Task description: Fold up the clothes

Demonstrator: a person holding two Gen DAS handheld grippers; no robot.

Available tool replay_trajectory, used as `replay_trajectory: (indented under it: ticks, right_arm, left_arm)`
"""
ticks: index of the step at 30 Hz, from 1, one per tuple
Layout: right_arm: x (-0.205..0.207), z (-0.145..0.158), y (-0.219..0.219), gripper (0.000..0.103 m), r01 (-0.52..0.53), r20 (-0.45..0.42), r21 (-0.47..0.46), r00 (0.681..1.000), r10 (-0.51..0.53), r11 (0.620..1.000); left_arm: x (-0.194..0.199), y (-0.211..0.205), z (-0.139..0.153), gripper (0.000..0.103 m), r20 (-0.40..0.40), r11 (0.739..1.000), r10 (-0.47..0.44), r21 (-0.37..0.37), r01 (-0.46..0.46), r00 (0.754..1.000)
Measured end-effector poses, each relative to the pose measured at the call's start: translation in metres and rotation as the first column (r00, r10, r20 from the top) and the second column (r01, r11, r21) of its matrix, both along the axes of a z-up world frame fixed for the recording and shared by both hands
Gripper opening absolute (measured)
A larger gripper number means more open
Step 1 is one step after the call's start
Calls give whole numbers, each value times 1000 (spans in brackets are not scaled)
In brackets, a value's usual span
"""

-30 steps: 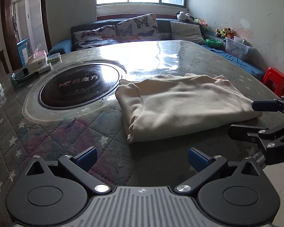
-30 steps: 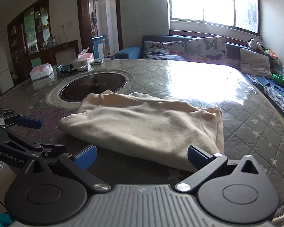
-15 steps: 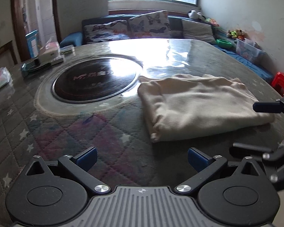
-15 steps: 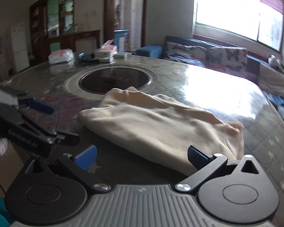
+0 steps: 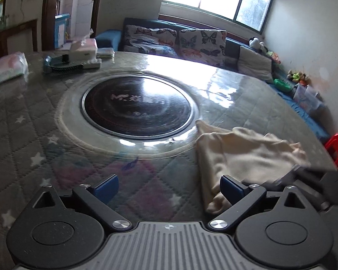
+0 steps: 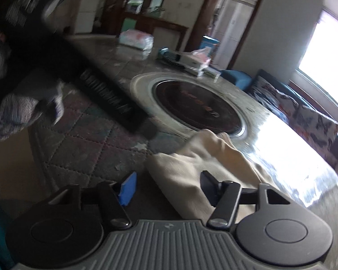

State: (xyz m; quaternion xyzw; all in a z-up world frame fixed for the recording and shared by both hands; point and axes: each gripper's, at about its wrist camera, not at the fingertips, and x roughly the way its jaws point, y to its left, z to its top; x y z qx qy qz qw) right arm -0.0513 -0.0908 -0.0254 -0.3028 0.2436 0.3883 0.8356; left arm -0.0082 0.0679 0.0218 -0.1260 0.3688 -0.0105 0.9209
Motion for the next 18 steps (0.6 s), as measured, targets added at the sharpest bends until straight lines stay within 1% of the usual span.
replay_trajectory:
  ticks: [1,3,4,6,7,9,11,12,14,15,16,17,18]
  right_arm:
    - [1,-1,3,37,-5,3,-9,1000,5,1000]
    - [2,0,3,23,6,7,3,1000,-6,1000]
    - [3,1,2,20,9,3,17,1000,-9,1000]
    - [5,8,-5,16,23,-19,69,1000,-22,997]
    - [7,12,-11,16,37,-33,105,999,-34,994]
    - [9,21,-20,15,62,-59,165,997,-53,984]
    - [11,26,-28,14,78,-80,202,995,-62,976]
    - [12,28,-32,14,83,-91,217,994,-65,973]
    - [12,30,-36,14,90,-97,231,993,-69,969]
    - [11,30,-38,14,91,-99,238,993,-69,967]
    - [11,31,-41,14,92,-100,246,993,-69,965]
    - [11,31,-44,13,93,-102,252,992,-69,963]
    - [10,31,-47,13,94,-106,257,992,-68,962]
  left_arm:
    - [4,1,0,98,-7,999,2,-33,-2,1000]
    - [11,4,-2,98,-27,993,9,-116,-12,1000]
    - [15,6,-3,99,-39,987,11,-158,-17,999]
    - [22,9,-8,99,-73,968,9,-248,-27,997]
    - [26,9,-10,99,-88,959,6,-280,-30,996]
    - [33,8,-15,98,-112,941,-4,-337,-35,994]
    - [41,6,-19,95,-133,923,-21,-384,-32,991]
    - [45,4,-21,90,-144,915,-28,-402,-33,989]
    - [51,1,-22,83,-143,908,-40,-418,-23,989]
    - [54,-1,-23,75,-145,906,-44,-422,-21,988]
    - [57,-1,-24,63,-149,901,-49,-434,-20,988]
    - [60,-2,-26,54,-154,895,-55,-446,-20,986]
    - [63,-2,-30,38,-168,885,-61,-466,-25,984]
